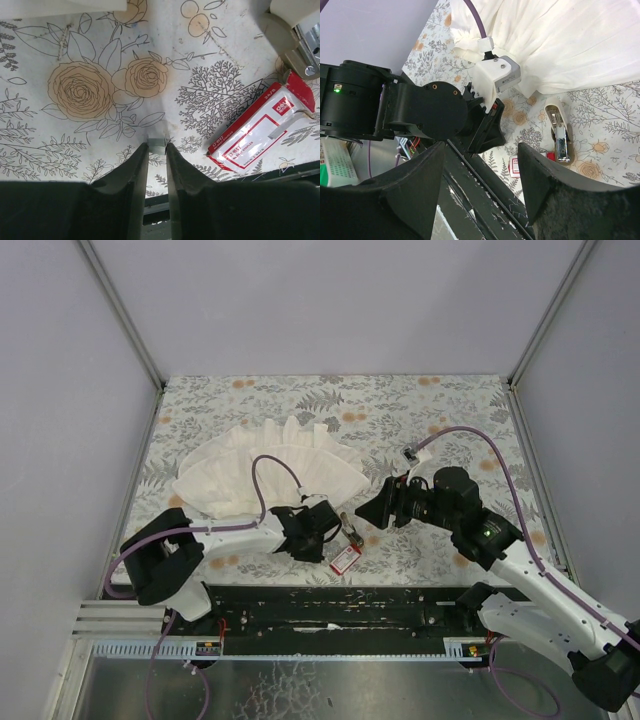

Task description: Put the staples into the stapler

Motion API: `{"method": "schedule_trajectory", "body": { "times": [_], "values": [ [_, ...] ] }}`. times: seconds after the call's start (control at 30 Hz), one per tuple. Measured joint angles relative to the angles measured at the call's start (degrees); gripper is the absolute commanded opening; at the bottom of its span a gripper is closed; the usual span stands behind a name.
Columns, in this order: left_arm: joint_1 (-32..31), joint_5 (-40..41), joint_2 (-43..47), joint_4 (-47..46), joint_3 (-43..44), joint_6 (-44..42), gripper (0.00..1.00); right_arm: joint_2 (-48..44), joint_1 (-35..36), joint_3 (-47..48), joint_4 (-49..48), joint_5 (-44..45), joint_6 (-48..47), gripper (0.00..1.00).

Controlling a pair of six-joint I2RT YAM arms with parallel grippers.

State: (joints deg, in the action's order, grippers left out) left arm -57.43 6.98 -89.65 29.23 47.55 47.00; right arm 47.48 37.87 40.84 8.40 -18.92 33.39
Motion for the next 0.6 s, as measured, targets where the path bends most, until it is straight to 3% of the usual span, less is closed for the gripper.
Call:
{"method": "schedule_trajectory", "body": {
  "times": [0.17, 0.6],
  "values": [
    [-0.4, -0.1, -0.6, 0.0, 0.6, -0.4, 0.32, -0.4, 0.0, -0.2, 0.0, 0.4, -0.5, 0.67],
    [-0.8, -3.1, 0.7, -4.7, -1.2, 0.3, 0.40, 0.7, 0.0, -1.7, 0.0, 4.0, -2.2, 0.74]
  ]
}}
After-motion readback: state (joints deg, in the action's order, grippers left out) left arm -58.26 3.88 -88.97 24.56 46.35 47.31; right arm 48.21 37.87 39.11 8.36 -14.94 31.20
